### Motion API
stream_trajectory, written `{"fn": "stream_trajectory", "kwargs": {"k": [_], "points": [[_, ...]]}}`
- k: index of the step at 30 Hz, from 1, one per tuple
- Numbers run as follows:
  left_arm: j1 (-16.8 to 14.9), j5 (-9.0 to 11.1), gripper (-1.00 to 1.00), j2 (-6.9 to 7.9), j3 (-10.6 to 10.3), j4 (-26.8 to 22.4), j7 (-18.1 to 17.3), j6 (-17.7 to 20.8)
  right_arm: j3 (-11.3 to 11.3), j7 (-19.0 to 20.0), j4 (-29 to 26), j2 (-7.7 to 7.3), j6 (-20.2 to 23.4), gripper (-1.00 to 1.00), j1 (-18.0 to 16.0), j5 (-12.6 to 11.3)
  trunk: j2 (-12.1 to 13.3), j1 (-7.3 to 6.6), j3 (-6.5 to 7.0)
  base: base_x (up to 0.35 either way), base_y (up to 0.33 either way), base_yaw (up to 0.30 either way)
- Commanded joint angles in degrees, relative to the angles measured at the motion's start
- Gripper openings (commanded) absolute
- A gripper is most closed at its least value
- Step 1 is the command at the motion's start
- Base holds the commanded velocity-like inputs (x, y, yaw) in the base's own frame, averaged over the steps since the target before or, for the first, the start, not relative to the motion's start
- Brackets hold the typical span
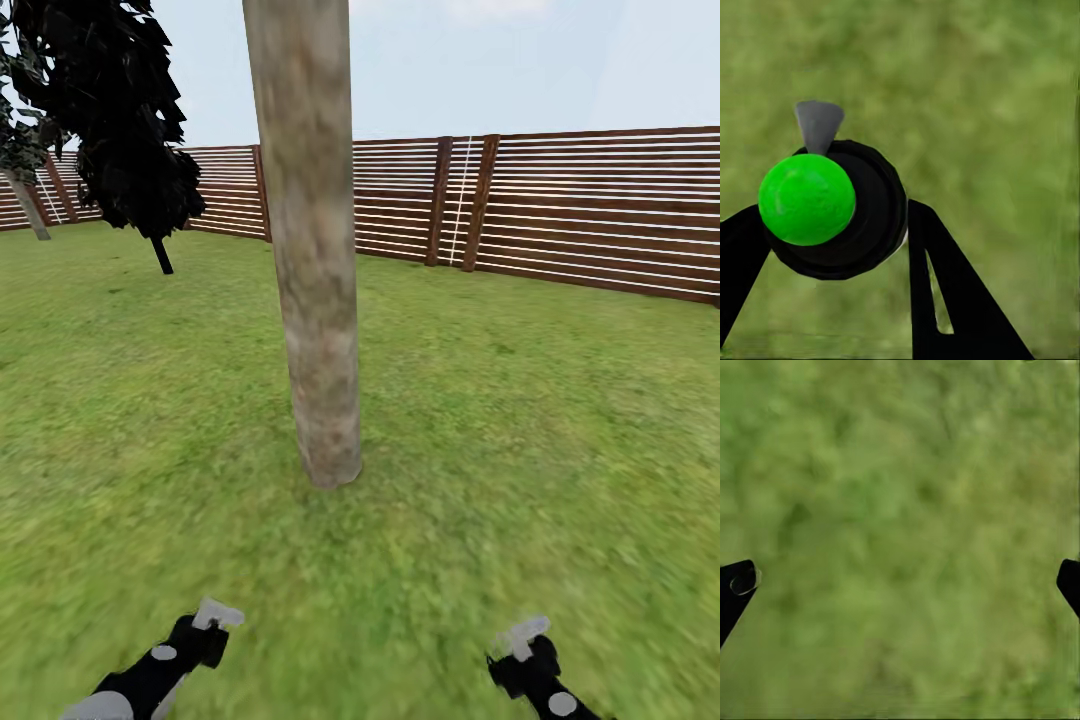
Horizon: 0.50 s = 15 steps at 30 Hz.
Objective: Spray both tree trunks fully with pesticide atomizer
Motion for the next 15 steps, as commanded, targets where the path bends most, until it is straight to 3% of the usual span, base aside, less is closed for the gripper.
{"fn": "stream_trajectory", "kwargs": {"k": [1, 2, 3, 4, 6, 9, 13, 15], "points": [[-0.2, 2.5, -1.0, -1.19, 0.9, -0.2, 0.3, 5.8, 0.2, -5.3, 0.6, -0.01, 0.0, 1.0, 0.0, -4.7, 0.0, 0.0, 0.0, 0.0, 0.0, 0.0], [-0.3, 3.7, -1.0, -1.84, 1.2, -0.4, 0.3, 9.4, 0.2, -7.5, 0.8, -0.01, -0.1, 1.0, 0.1, -7.0, 0.0, 0.0, 0.0, 0.0, 0.0, 0.0], [-0.8, 5.7, -1.0, -3.52, 1.6, -0.9, 0.4, 17.5, 0.3, -10.1, 1.0, 0.08, -1.0, 1.0, 0.1, -10.7, 0.0, 0.0, 0.0, 0.0, 0.0, 0.0], [-2.3, 6.7, -1.0, -5.03, 1.7, -1.6, 0.4, 22.8, 0.3, -11.2, 1.2, 0.2, -4.7, 1.0, 0.2, -12.4, 0.0, 0.0, 0.0, 0.0, 0.0, 0.0], [-3.8, 6.9, -1.0, -6.07, 1.8, -1.8, 0.3, 26.0, 0.3, -11.3, 1.5, 0.23, -7.8, 1.0, 1.2, -12.6, 0.0, 0.0, 0.0, 0.0, 0.0, 0.0], [-7.7, 7.0, -1.0, -8.93, 1.7, -1.9, 0.3, 31.2, 0.2, -11.5, 1.7, 0.28, -10.9, 1.0, 2.2, -12.8, 0.0, 0.0, 0.0, 0.0, 0.0, 0.0], [-13.4, 7.1, -1.0, -9.64, 1.9, -1.9, -0.2, 34.1, 0.2, -11.6, 1.8, 0.41, -11.4, 1.0, 2.4, -13.8, 0.0, 0.0, 0.0, 0.0, 0.0, 0.0], [-14.0, 7.1, -1.0, -9.63, 1.9, -1.9, -0.3, 34.1, 0.2, -11.5, 1.8, 0.43, -11.4, 1.0, 2.4, -13.9, 0.0, 0.0, 0.0, 0.003, 0.0, 0.0]]}}
